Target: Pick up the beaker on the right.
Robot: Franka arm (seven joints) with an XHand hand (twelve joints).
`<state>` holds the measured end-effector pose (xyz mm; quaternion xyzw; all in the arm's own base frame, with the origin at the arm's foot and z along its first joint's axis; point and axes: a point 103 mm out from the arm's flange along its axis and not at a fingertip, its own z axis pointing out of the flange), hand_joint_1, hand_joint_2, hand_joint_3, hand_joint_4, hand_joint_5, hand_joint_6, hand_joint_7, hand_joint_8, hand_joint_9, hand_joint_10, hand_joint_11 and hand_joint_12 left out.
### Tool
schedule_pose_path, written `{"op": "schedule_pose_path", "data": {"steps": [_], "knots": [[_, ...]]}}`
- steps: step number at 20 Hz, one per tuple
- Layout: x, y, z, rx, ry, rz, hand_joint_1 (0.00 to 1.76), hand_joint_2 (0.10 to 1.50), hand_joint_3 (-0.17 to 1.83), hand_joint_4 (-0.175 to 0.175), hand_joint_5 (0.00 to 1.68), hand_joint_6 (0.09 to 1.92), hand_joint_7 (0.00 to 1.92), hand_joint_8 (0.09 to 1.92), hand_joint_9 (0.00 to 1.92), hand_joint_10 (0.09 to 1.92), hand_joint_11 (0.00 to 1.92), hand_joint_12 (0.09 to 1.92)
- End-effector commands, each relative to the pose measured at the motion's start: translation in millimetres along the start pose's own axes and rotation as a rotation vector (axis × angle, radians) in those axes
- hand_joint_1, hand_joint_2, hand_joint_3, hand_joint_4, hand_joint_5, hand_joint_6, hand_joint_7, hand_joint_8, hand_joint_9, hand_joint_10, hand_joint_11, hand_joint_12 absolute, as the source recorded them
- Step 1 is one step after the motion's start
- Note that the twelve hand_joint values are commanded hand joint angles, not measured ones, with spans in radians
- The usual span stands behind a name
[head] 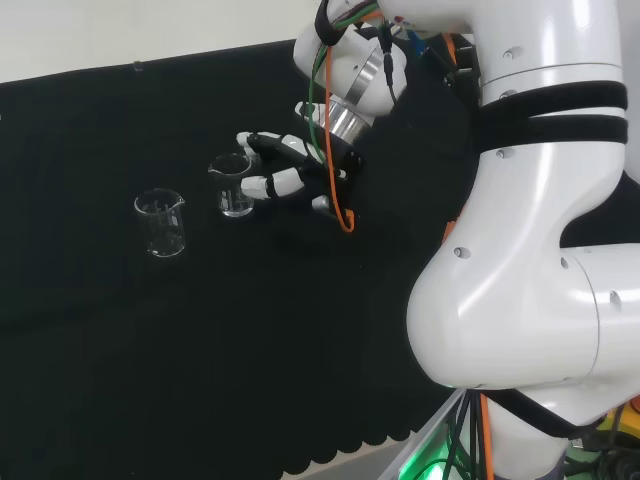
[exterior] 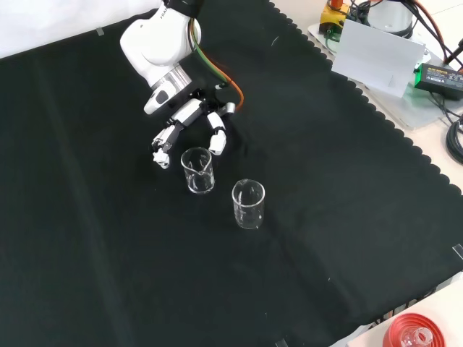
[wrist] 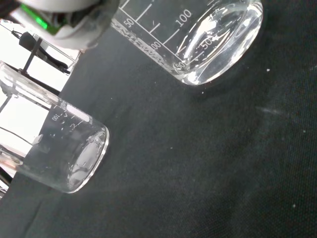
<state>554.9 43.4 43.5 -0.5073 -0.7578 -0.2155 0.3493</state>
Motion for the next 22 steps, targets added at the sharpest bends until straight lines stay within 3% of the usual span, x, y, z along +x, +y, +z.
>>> {"op": "schedule_pose_path", "data": {"steps": [1, 8, 22], "knots": [[3, 5, 9, -0.020, 0.025, -0.002, 0.83, 0.48, 0.70, -0.082, 0.22, 0.09, 0.16, 0.66, 0.28, 0.66, 0.00, 1.13], [3, 6, 12, -0.043, 0.053, -0.011, 0.84, 0.48, 0.71, -0.083, 0.22, 0.09, 0.19, 0.67, 0.30, 0.67, 0.00, 1.13], [11, 8, 21, -0.030, 0.064, -0.033, 0.85, 0.48, 0.72, -0.084, 0.30, 0.09, 0.31, 0.70, 0.38, 0.68, 0.00, 1.19]]}}
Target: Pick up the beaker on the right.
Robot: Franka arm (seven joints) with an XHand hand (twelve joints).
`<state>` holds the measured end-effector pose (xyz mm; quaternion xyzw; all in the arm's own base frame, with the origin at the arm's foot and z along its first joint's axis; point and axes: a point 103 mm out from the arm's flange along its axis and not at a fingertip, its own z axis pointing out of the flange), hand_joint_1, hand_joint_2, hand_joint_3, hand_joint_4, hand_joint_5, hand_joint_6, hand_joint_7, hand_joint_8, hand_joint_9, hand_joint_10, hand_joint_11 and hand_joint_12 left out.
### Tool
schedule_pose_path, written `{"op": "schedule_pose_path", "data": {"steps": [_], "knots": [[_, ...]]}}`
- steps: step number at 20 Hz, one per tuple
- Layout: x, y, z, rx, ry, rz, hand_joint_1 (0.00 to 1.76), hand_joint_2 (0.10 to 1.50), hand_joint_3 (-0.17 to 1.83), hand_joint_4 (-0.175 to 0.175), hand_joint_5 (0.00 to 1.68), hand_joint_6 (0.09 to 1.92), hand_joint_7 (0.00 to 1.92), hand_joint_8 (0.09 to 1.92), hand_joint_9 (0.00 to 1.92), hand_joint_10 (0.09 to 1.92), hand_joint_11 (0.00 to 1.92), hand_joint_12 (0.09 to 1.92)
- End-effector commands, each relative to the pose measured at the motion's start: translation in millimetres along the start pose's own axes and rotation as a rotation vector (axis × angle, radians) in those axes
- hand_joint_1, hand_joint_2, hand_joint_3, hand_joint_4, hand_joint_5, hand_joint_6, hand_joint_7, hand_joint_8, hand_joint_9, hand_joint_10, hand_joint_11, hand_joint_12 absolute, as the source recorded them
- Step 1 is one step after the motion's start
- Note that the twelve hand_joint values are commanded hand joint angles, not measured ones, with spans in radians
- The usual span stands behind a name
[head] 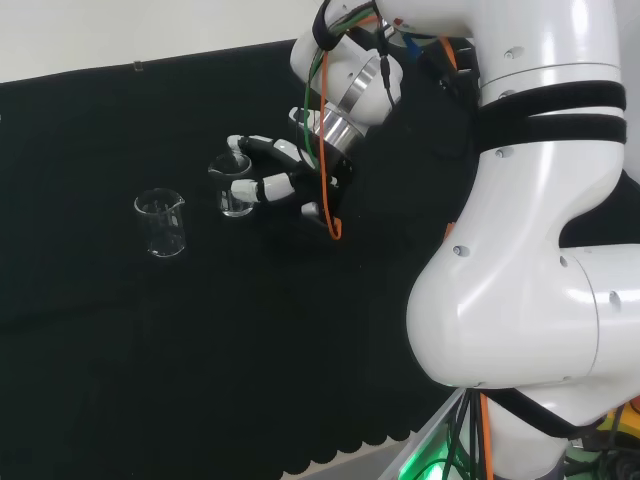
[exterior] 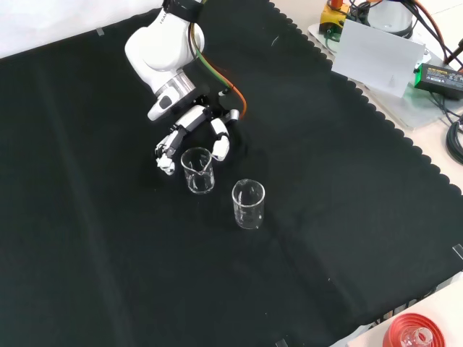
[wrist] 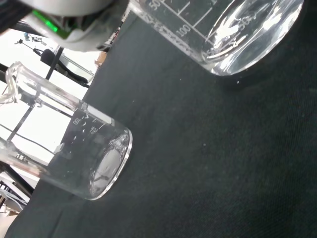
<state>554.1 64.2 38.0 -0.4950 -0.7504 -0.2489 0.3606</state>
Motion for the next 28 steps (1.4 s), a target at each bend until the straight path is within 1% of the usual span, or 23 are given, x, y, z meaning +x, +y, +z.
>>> {"op": "schedule_pose_path", "data": {"steps": [1, 6, 15, 19, 22, 28], "knots": [[2, 0, 3, 0.004, 0.005, -0.002, 0.85, 0.47, 0.72, -0.084, 0.30, 0.09, 0.32, 0.70, 0.39, 0.68, 0.00, 1.19], [2, 2, 8, -0.006, 0.029, 0.007, 0.86, 0.47, 0.73, -0.084, 0.32, 0.09, 0.33, 0.70, 0.40, 0.67, 0.00, 1.20], [3, 4, 10, -0.009, 0.034, 0.002, 0.87, 0.47, 0.73, -0.084, 0.34, 0.09, 0.33, 0.70, 0.41, 0.66, 0.00, 1.20], [4, 9, 13, 0.009, 0.031, 0.007, 0.87, 0.47, 0.73, -0.083, 0.35, 0.09, 0.34, 0.69, 0.41, 0.66, 0.00, 1.20], [5, 10, 15, 0.004, 0.035, 0.002, 0.87, 0.48, 0.73, -0.083, 0.36, 0.09, 0.34, 0.69, 0.41, 0.66, 0.00, 1.20], [6, 16, 18, -0.008, 0.044, 0.009, 0.87, 0.48, 0.74, -0.081, 0.37, 0.09, 0.34, 0.69, 0.41, 0.65, 0.00, 1.20]]}}
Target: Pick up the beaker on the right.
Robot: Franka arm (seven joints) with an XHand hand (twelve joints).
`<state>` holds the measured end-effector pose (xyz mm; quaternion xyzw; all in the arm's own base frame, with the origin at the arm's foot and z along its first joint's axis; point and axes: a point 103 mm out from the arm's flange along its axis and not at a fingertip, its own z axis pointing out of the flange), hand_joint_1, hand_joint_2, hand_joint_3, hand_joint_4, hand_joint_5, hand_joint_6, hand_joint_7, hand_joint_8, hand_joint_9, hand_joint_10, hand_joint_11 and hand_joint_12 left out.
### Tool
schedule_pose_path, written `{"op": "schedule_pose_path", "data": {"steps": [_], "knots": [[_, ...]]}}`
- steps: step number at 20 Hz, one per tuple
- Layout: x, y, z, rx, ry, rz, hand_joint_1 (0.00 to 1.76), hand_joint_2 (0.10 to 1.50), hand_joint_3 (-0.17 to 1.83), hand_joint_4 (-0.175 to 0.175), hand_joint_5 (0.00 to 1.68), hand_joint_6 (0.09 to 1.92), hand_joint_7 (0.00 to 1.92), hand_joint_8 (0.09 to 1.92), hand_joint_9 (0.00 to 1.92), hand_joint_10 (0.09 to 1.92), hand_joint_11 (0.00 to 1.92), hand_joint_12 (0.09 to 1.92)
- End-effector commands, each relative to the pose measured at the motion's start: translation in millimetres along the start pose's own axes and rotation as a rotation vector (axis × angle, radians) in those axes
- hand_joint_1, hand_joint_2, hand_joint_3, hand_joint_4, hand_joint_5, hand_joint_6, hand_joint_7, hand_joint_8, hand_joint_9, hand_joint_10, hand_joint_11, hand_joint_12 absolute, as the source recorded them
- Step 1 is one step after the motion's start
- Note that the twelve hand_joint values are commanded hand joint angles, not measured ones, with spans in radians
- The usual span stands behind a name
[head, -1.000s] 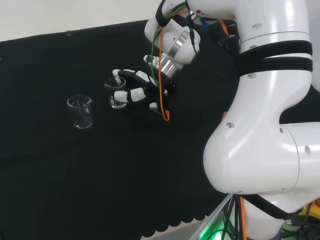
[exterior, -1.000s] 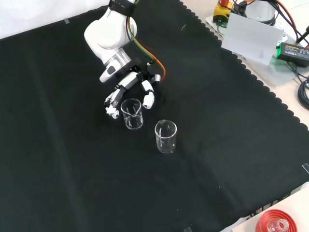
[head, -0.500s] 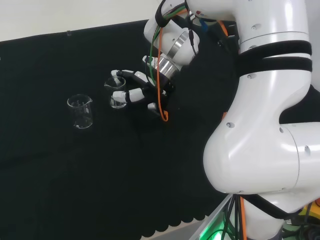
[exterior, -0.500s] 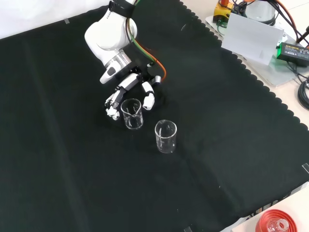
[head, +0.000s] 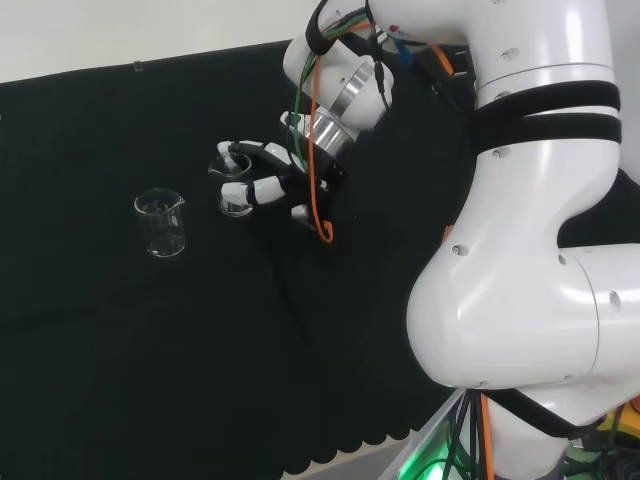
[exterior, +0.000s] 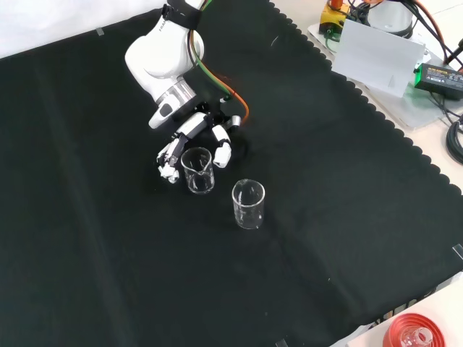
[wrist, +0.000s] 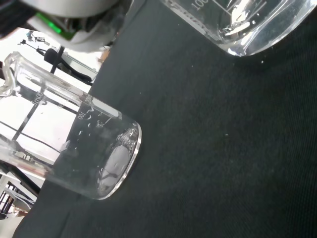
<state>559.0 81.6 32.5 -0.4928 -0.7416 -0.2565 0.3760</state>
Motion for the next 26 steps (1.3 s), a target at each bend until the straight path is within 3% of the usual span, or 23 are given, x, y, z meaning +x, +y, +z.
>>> {"op": "schedule_pose_path", "data": {"steps": [1, 13, 19, 20, 22, 23, 24, 26], "knots": [[2, 6, 4, -0.012, 0.008, -0.001, 0.87, 0.48, 0.74, -0.081, 0.37, 0.09, 0.34, 0.69, 0.41, 0.65, 0.00, 1.20], [3, 11, 11, -0.018, 0.028, 0.000, 0.89, 0.49, 0.75, -0.077, 0.44, 0.09, 0.38, 0.69, 0.44, 0.65, 0.00, 1.23], [2, 12, 10, -0.060, 0.046, 0.002, 0.93, 0.51, 0.77, -0.075, 0.55, 0.12, 0.46, 0.67, 0.52, 0.63, 0.00, 1.28], [3, 13, 9, -0.073, 0.049, 0.005, 0.94, 0.53, 0.77, -0.073, 0.60, 0.19, 0.50, 0.66, 0.56, 0.60, 0.00, 1.30], [4, 13, 9, -0.101, 0.052, 0.008, 0.99, 0.58, 0.76, -0.057, 0.74, 0.57, 0.63, 0.62, 0.69, 0.55, 0.05, 1.33], [5, 14, 9, -0.114, 0.046, 0.011, 1.03, 0.68, 0.65, -0.019, 0.86, 0.74, 0.73, 0.60, 0.76, 0.54, 0.11, 1.35], [6, 15, 8, -0.119, 0.041, 0.012, 1.07, 0.75, 0.57, -0.003, 0.97, 0.83, 0.83, 0.60, 0.85, 0.53, 0.18, 1.34], [8, 16, 7, -0.115, 0.024, 0.011, 1.13, 0.75, 0.58, -0.027, 1.10, 0.85, 1.03, 0.55, 1.00, 0.51, 0.36, 1.30]]}}
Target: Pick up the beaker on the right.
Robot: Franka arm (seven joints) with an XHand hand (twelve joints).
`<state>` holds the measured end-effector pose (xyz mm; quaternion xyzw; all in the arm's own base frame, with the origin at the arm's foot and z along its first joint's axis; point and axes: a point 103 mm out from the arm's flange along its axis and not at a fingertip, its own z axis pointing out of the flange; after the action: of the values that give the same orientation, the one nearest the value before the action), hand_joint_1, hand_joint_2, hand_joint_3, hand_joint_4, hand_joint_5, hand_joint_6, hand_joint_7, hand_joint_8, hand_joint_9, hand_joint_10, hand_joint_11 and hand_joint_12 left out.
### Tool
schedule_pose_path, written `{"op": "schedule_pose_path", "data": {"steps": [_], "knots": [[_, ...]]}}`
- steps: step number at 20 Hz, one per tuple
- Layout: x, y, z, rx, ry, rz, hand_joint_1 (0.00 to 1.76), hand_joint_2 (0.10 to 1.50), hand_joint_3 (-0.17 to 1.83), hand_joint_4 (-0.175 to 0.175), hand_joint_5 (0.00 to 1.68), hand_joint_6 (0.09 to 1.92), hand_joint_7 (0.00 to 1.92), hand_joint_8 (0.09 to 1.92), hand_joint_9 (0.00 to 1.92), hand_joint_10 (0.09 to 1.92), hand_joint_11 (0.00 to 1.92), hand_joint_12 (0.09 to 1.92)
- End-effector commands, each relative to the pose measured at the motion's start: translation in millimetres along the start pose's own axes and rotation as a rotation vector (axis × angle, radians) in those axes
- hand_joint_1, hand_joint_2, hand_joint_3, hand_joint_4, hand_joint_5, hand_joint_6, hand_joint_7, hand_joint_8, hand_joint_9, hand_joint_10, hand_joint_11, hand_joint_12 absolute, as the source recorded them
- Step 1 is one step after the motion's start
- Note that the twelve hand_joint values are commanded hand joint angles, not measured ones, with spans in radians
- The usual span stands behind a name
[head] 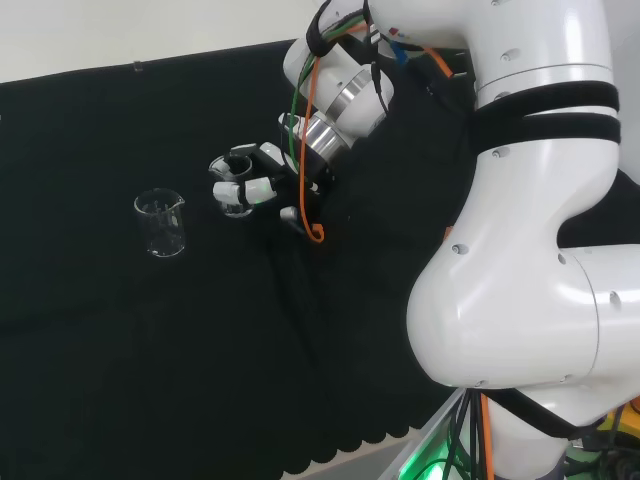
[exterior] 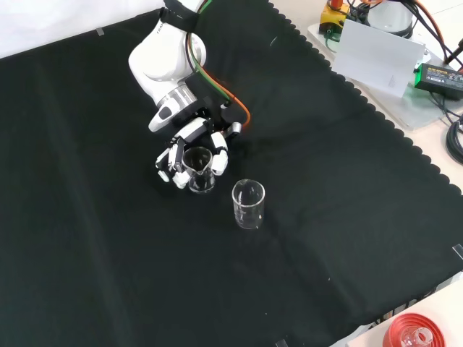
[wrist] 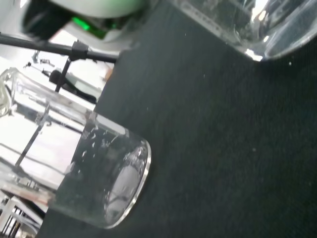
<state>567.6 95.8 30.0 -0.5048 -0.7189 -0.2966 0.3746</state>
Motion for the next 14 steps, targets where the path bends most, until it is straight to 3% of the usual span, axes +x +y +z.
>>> {"op": "schedule_pose_path", "data": {"steps": [1, 2, 5, 7, 14], "knots": [[5, 4, -3, -0.039, -0.029, -0.003, 1.15, 0.73, 0.62, -0.063, 1.13, 0.85, 1.11, 0.52, 1.07, 0.49, 0.44, 1.27], [6, 4, -4, -0.043, -0.031, -0.005, 1.20, 0.78, 0.51, -0.110, 1.14, 0.82, 1.15, 0.59, 1.12, 0.47, 0.52, 1.24], [11, 6, -10, -0.045, -0.043, -0.023, 1.27, 0.76, 0.48, 0.011, 1.20, 0.78, 1.32, 0.44, 1.25, 0.40, 0.72, 1.13], [15, 7, -15, -0.049, -0.053, -0.036, 1.28, 0.71, 0.55, 0.042, 1.24, 0.73, 1.40, 0.34, 1.32, 0.35, 0.80, 1.09], [30, 6, -35, -0.025, -0.151, -0.065, 1.30, 0.63, 0.65, 0.046, 1.29, 0.64, 1.54, 0.14, 1.46, 0.20, 0.92, 1.03]]}}
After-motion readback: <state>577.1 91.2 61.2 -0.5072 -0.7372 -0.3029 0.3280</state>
